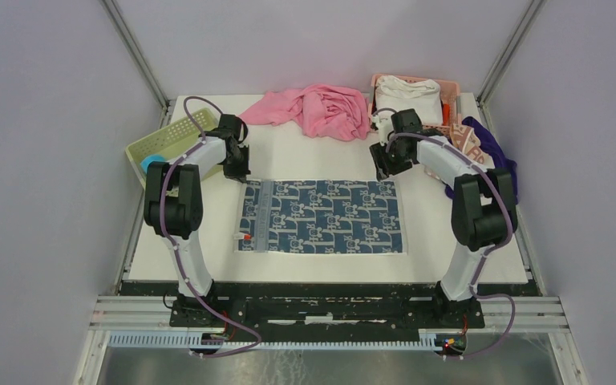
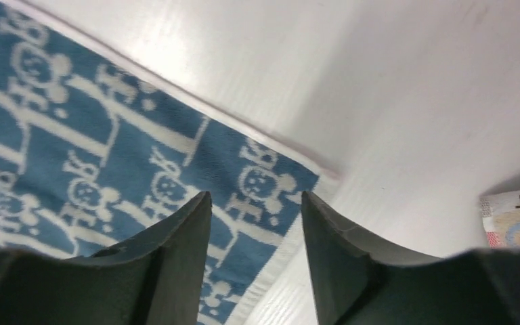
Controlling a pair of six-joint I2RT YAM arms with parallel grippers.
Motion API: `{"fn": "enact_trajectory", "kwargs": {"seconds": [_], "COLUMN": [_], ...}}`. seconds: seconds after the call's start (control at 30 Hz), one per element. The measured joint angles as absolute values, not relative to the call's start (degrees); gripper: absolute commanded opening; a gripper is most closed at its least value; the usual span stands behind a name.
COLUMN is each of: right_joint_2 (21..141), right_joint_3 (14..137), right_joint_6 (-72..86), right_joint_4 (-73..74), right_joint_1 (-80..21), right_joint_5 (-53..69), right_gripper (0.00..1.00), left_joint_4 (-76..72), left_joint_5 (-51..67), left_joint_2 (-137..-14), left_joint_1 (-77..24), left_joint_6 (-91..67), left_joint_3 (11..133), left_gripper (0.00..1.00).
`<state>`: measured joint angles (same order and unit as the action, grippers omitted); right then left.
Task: Roll the towels
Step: Fold the towel at the center of the board.
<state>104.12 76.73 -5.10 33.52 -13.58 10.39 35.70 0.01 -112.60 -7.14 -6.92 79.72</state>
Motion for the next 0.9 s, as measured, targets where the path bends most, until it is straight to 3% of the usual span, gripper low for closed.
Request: {"fn": "enact_trajectory", "kwargs": {"seconds": [0.9], "right_joint_2": [115.8], "right_joint_3": [81.8], "right_joint_6": [-15.5], "right_joint_4": [37.3], "right_joint_1": [-9.0], "right_joint_5": [7.3], "right_gripper": [0.37], "left_joint_4": [36.6], "left_joint_5": [0.0], "left_joint_2": [-112.4], "left_joint_1": [-7.1], "left_joint_6": [-6.9], "left_joint_3": [80.0], "left_gripper": [0.03]}}
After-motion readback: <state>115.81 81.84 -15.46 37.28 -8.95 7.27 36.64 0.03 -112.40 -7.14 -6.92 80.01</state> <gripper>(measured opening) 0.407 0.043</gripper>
